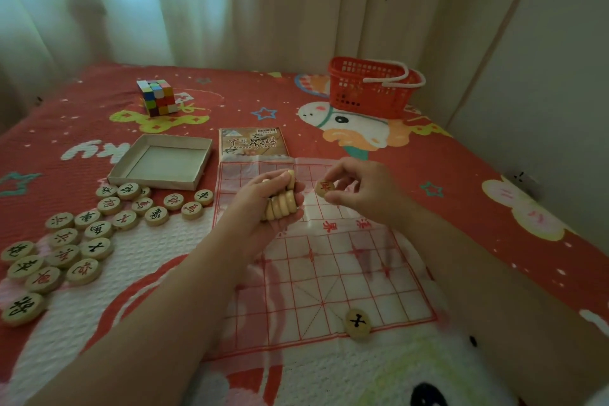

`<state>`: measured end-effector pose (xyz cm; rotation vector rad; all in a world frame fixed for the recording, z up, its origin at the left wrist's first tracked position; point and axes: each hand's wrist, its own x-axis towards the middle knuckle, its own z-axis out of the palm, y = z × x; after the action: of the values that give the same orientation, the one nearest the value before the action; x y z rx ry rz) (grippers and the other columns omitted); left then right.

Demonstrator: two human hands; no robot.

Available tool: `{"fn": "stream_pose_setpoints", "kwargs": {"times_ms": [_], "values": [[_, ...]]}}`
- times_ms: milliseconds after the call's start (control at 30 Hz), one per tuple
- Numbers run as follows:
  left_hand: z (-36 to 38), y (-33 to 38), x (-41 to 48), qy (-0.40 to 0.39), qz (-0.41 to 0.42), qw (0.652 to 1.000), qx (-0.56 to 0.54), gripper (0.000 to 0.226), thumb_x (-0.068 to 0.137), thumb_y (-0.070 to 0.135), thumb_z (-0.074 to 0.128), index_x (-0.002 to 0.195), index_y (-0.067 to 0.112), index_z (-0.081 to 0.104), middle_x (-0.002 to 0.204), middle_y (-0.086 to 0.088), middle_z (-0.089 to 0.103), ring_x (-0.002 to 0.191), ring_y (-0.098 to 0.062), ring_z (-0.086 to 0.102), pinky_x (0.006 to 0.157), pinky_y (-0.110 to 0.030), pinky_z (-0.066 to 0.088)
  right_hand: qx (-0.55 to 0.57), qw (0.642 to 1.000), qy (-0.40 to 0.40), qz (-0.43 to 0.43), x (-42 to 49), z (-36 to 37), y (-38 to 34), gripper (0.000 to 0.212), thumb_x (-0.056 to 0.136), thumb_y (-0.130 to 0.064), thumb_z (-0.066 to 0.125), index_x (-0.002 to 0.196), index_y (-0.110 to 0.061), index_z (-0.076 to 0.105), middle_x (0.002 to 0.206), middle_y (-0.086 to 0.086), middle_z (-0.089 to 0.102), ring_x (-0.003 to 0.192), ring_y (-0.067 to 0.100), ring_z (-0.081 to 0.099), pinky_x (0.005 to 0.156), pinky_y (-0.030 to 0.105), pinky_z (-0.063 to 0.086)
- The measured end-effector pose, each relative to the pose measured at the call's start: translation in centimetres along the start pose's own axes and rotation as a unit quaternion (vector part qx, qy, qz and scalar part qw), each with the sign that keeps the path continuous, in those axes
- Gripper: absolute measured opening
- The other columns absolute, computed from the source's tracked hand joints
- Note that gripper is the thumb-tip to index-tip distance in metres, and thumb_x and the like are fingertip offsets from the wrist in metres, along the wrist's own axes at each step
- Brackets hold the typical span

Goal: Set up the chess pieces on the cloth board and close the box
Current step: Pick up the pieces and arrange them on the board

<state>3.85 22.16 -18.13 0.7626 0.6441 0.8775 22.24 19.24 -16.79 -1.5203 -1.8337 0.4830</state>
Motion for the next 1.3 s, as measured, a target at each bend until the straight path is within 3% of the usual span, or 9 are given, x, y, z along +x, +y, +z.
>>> {"fn": "stream_pose_setpoints", "kwargs": {"times_ms": [100,367,633,733,900,1100,1233,1300], "values": [[0.1,-0.7,0.5,0.009,-0.015,1.0,-0.014,0.016,0.09,0.006,0.05,0.106,0.004,0.052,0.078,-0.01,0.062,0.053,-0.014,0.062,0.047,-0.025,0.052,-0.028,0.999,-0.002,0.017,2.2,0.6,1.1,0.017,0.076,-0.013,0.072,0.09,-0.015,0.063,0.09,0.0,0.066,0.075,0.011,0.059,0.058,0.005,0.041],[0.1,-1.6,-0.4,0.005,-0.03,0.999,-0.01,0.015,0.085,0.005,0.052,0.1,0.004,0.057,0.081,-0.014,0.063,0.055,-0.017,0.061,0.045,-0.028,0.051,-0.059,0.995,0.035,0.068,6.4,1.6,3.7,0.014,0.078,-0.011,0.067,0.09,-0.015,0.061,0.086,-0.006,0.061,0.08,0.013,0.058,0.072,0.025,0.047],[-0.1,-1.5,0.4,0.007,-0.04,0.998,-0.037,0.013,0.085,0.006,0.052,0.097,0.005,0.056,0.077,-0.015,0.064,0.052,-0.017,0.062,0.044,-0.026,0.051,-0.076,0.989,0.074,0.103,7.3,1.6,5.8,0.012,0.079,-0.012,0.066,0.09,-0.014,0.061,0.085,-0.005,0.06,0.081,0.01,0.056,0.077,0.028,0.05],[0.0,-1.5,0.6,0.004,-0.045,0.998,-0.038,0.016,0.082,0.005,0.053,0.097,0.004,0.057,0.076,-0.015,0.064,0.051,-0.017,0.061,0.043,-0.027,0.051,-0.074,0.99,0.063,0.098,7.0,1.4,6.4,0.011,0.08,-0.012,0.066,0.091,-0.011,0.062,0.085,-0.004,0.06,0.082,0.01,0.057,0.077,0.026,0.05],[0.2,-1.4,0.7,0.0,-0.044,0.999,-0.029,0.029,0.067,0.01,0.058,0.095,0.005,0.058,0.078,-0.016,0.063,0.051,-0.018,0.061,0.043,-0.027,0.051,-0.102,0.989,0.059,0.085,7.1,1.4,6.7,0.01,0.082,-0.018,0.066,0.091,-0.015,0.063,0.084,-0.008,0.061,0.078,0.004,0.055,0.063,0.008,0.038],[0.2,-1.5,0.5,0.002,-0.041,0.999,-0.018,0.021,0.077,0.008,0.056,0.097,0.005,0.058,0.077,-0.015,0.064,0.053,-0.017,0.062,0.044,-0.026,0.051,-0.101,0.99,0.037,0.089,7.0,1.4,6.5,0.013,0.083,-0.02,0.065,0.094,-0.012,0.064,0.087,-0.003,0.059,0.082,0.012,0.055,0.071,0.021,0.043],[0.0,-1.5,0.5,0.005,-0.039,0.999,-0.024,0.011,0.086,0.005,0.051,0.096,0.005,0.057,0.079,-0.015,0.064,0.053,-0.017,0.062,0.045,-0.026,0.051,-0.049,0.987,0.137,0.072,6.0,0.3,4.9,0.02,0.082,-0.001,0.056,0.097,-0.01,0.063,0.098,0.002,0.055,0.086,0.013,0.052,0.068,0.008,0.038],[0.1,-1.4,0.6,0.005,-0.036,0.999,-0.028,0.011,0.087,0.005,0.05,0.096,0.004,0.056,0.079,-0.014,0.063,0.053,-0.017,0.062,0.045,-0.026,0.051,-0.05,0.989,0.137,0.04,4.6,0.2,3.2,0.02,0.084,-0.003,0.055,0.1,-0.011,0.064,0.098,0.002,0.059,0.09,0.013,0.054,0.074,0.011,0.037]]}}
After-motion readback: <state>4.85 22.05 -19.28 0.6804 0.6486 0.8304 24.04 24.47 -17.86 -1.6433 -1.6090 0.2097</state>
